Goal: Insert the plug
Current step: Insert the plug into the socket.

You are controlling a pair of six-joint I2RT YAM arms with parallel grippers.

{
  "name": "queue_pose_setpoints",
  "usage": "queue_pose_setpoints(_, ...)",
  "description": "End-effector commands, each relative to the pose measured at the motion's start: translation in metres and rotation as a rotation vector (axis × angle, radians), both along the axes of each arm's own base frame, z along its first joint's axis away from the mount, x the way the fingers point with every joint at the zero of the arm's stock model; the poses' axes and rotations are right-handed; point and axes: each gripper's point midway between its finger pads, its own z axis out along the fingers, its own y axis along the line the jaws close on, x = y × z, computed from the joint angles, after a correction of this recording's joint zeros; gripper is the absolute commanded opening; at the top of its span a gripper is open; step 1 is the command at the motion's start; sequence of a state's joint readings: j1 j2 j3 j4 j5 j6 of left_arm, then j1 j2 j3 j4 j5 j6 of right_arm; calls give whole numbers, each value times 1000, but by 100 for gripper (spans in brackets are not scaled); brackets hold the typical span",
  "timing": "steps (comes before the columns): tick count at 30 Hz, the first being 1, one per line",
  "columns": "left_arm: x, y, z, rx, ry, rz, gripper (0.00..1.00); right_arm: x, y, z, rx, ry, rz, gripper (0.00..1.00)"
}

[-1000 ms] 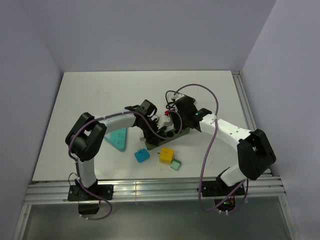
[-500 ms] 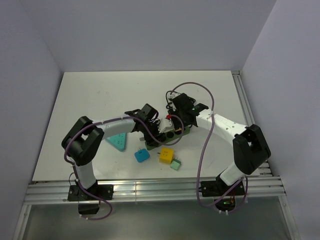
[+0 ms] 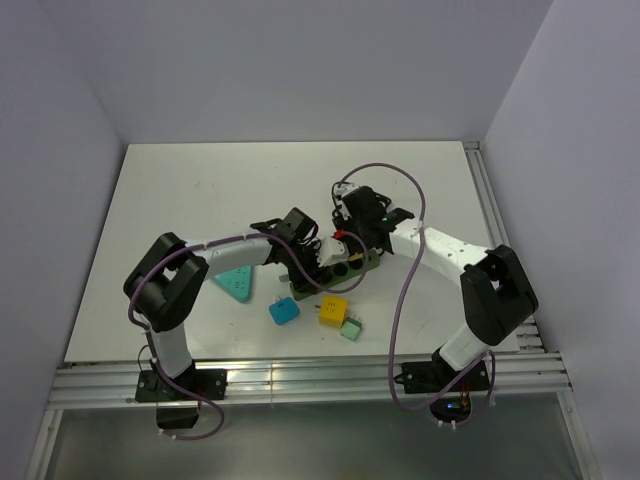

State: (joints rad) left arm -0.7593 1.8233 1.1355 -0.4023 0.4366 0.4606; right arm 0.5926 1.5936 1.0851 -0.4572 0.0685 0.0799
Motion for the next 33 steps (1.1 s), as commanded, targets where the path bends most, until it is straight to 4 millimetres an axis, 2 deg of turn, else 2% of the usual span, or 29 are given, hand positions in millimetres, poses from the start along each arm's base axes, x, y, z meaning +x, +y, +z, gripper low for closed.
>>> queue_pose_setpoints(1,12,0,-24,74,-101,-82,45,-63,-3,-40,-37,220,88,0)
queue_pose_setpoints(11,15,0,-9,-2,-28,-94,45,-69,-4,-31,14,185,58,0)
queue_pose_setpoints(16,20,1,-2,-45,-5,-87,44,-71,-3,-35,14,209,58,0)
queue_pose_setpoints(29,31,5,1,-62,19,-26,44,-84,-1,-25,63,224,1,0)
queue_pose_setpoints(33,33,6,1,-64,26,-18,44,-93,-2,-31,78,234,-24,0)
